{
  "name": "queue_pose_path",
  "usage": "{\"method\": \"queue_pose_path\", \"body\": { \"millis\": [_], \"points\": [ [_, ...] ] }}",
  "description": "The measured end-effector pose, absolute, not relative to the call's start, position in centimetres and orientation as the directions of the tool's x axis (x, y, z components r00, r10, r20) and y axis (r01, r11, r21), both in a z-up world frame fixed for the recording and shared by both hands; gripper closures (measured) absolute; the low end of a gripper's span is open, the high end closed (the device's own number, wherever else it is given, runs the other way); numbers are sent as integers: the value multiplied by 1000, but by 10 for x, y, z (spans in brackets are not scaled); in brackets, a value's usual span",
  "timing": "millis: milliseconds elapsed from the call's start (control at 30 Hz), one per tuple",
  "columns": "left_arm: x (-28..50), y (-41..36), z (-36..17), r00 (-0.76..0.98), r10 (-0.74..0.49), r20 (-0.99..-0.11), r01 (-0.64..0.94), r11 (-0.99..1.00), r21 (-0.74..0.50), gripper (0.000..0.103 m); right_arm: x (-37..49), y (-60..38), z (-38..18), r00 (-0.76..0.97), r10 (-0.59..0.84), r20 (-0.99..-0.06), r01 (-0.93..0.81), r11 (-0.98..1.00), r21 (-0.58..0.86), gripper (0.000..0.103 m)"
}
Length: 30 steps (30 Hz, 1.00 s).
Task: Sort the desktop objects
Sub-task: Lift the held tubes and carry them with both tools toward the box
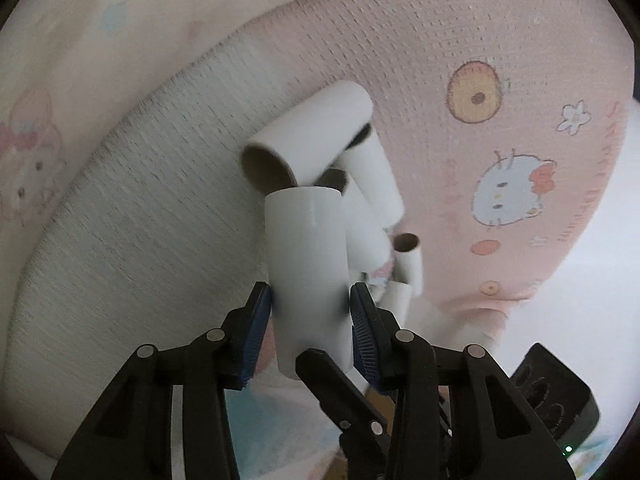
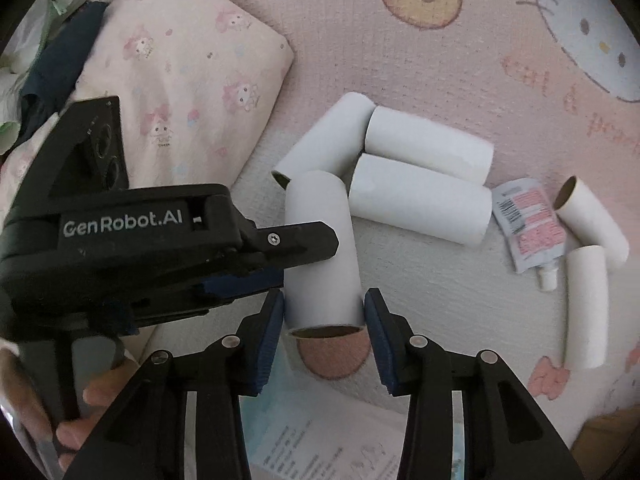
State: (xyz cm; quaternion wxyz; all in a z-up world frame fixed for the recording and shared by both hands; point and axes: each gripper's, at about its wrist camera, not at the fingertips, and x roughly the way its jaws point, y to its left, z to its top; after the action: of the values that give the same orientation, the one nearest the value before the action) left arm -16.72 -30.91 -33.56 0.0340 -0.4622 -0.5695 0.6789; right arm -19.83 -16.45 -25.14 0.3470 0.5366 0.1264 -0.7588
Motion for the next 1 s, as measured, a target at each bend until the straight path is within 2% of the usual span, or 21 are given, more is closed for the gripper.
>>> {"method": "queue_pose_path", "body": {
  "millis": [300,600,1000],
  "points": [
    [-161,-294,-324,-551,625,-553,409,-375,-832,59,-191,-149,-234,-195,-409,-891,600,-769,222,64],
    [-139,-256,-310,-512,676,-529,321,-421,-848,59,-173,-103,-221,-201,-471,-859,489,-808,328,64],
    [-108,-204,-295,-429,638,-639,215,-615,-759,59,-124,-41,-224,-216,-510,-833,384,-829,408,64]
  ]
}}
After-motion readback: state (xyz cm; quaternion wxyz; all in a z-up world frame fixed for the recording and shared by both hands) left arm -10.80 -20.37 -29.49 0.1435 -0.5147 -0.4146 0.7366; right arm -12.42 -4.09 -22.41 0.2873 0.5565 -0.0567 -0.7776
